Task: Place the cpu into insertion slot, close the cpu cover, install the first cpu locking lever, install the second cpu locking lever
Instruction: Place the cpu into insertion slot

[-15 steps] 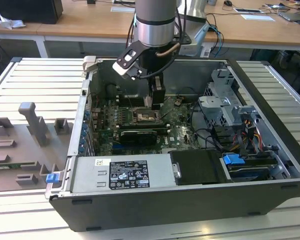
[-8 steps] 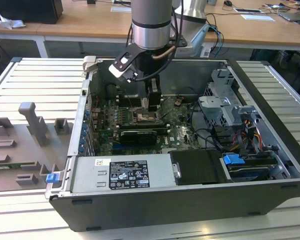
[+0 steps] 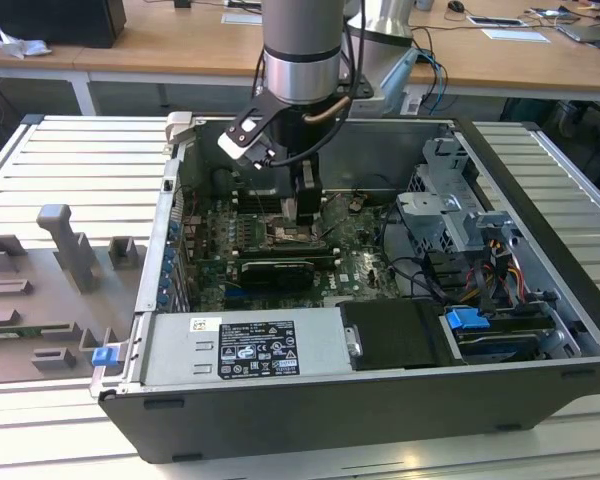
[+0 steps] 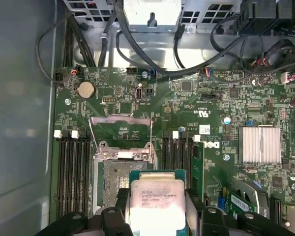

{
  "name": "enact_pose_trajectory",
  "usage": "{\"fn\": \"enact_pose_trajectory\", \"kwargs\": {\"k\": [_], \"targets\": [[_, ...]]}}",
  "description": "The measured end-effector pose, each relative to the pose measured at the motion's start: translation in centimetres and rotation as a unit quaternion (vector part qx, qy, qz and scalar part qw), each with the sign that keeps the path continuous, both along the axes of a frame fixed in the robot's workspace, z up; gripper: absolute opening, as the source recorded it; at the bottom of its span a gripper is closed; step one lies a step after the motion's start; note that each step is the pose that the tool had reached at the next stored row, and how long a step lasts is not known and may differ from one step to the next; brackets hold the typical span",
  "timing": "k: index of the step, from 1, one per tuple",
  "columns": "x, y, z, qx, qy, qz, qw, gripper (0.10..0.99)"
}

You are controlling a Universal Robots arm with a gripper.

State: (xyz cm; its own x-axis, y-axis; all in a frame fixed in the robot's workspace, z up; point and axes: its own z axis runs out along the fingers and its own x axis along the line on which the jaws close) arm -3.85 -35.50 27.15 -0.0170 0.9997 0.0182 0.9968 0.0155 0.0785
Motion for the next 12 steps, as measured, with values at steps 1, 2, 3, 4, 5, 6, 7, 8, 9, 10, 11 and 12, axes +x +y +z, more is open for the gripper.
{"fn": "enact_pose_trajectory", "kwargs": {"k": [1,2,3,4,5,6,7,8,9,10,11,12], "targets": [[-0.02,0.00,-0.14,0.0000,0.0000,0.000,1.0000,0.537],[-0.03,0.00,-0.27,0.0000,0.0000,0.000,1.0000,0.537],[-0.04,0.00,-0.36,0.0001,0.0000,0.000,1.0000,0.537],[-0.06,0.00,-0.42,-0.0001,0.0000,0.000,1.0000,0.537],[-0.07,0.00,-0.48,0.0000,0.0000,0.000,1.0000,0.537],[-0.08,0.00,-0.49,-0.0001,0.0000,0.000,1.0000,0.537],[-0.09,0.00,-0.49,0.0000,0.0000,0.000,1.0000,0.537],[-0.09,0.01,-0.50,0.0000,0.0000,0.000,1.0000,0.537],[-0.10,0.01,-0.51,0.0000,0.0000,0.000,1.0000,0.537],[-0.11,0.01,-0.52,0.0000,0.0000,0.000,1.0000,0.537],[-0.11,0.01,-0.53,0.0000,0.0000,0.000,1.0000,0.537],[-0.11,0.01,-0.54,0.0000,0.0000,0.000,1.0000,0.537]]}}
